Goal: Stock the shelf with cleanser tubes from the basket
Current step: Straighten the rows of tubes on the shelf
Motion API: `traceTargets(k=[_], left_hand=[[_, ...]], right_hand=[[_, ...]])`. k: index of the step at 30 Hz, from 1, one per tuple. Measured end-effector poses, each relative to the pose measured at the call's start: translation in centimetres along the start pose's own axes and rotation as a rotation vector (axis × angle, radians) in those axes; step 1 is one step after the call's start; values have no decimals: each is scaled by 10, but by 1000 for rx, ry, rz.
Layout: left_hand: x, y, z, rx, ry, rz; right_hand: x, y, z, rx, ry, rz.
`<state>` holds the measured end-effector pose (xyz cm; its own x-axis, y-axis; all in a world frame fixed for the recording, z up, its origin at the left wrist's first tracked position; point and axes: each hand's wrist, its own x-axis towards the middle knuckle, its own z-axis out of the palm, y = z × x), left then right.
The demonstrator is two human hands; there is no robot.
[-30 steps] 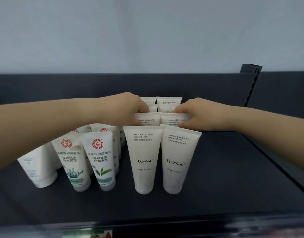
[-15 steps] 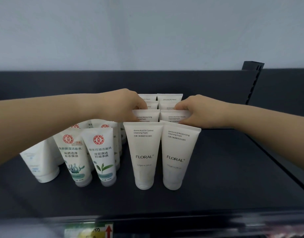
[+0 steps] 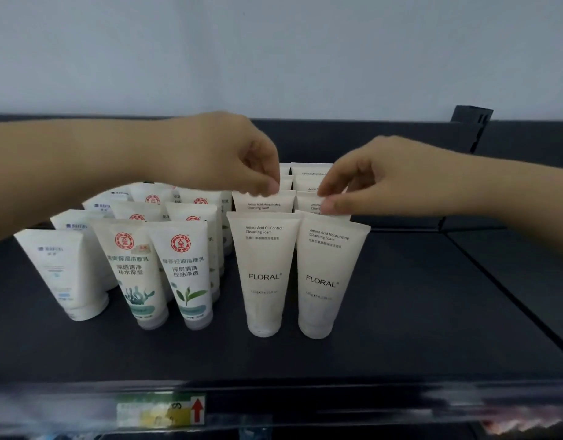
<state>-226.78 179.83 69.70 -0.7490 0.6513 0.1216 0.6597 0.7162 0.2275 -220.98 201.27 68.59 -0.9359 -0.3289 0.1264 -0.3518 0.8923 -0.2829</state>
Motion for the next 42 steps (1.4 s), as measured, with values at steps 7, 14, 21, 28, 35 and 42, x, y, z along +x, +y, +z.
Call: traceTargets(k=[7, 14, 21, 28, 35, 42], left_hand=[[-6, 4, 29, 162, -240, -41], [-7, 3, 43, 187, -218, -64], [-9, 3, 44, 154, -187, -74], [-9, 5, 45, 147, -181, -78], [-10, 5, 45, 132, -177, -99], [-9, 7, 45, 142, -177, -123]], right_hand=[[-3, 2, 22, -140, -181, 34], [-4, 6, 31, -180, -182, 23], [-4, 16, 30, -191, -152, 21], [-5, 18, 30, -168, -159, 23], [-5, 20, 29, -167, -160, 23], [-3, 23, 30, -156, -179, 22]])
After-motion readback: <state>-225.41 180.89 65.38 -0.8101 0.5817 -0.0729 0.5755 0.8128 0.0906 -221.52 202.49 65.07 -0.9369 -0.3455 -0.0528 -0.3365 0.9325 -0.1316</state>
